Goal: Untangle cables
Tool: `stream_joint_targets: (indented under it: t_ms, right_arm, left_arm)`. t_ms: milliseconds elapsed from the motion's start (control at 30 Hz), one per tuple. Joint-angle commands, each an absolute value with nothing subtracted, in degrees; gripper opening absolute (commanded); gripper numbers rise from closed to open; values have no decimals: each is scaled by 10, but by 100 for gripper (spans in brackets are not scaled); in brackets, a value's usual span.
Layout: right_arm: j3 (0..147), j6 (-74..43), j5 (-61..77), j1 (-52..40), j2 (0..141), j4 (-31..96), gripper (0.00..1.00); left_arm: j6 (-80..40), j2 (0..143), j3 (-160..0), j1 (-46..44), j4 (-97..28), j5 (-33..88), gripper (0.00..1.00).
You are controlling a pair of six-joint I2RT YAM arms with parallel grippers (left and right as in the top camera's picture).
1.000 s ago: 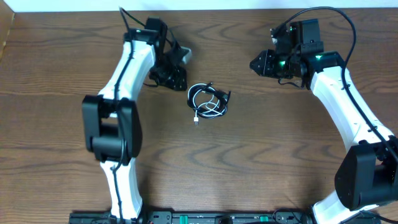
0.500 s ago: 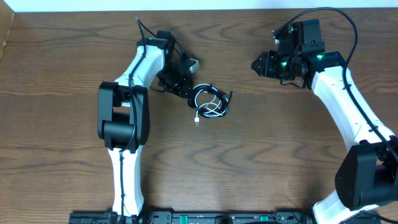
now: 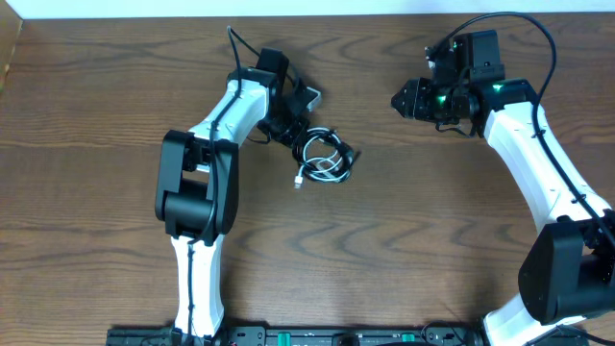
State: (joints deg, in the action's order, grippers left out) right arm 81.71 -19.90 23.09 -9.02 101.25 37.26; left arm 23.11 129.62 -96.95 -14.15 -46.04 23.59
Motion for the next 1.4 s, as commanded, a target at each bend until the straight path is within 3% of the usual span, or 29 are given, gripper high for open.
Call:
stream_joint_targets:
  t_ms: [0, 233, 333, 567, 867, 1067, 1367]
  right_arm:
    - [823, -192, 228, -87, 1012, 376, 48]
    - [823, -163, 237, -95, 1012, 375, 47]
    - [823, -153, 248, -103, 1012, 370, 35]
    - [823, -145, 267, -158, 1012, 308, 40]
    - [823, -145, 286, -228, 1012, 239, 47]
    - [823, -154, 287, -254, 1012, 199, 47]
    - [823, -145, 286, -282, 1012, 189, 49]
  left_arm:
    - [201, 1326, -948, -137, -471, 154, 7]
    - [182, 1259, -1002, -102, -522, 189, 7]
    - [166, 1208, -1006, -90, -524, 190, 7]
    - [91, 1118, -1005, -85, -507, 190, 7]
    - [-14, 1114, -1016, -74, -499, 199, 7]
    - [-126, 1114, -1024, -41, -467, 378, 7]
    - [-216, 1114, -1024, -36, -466, 477, 7]
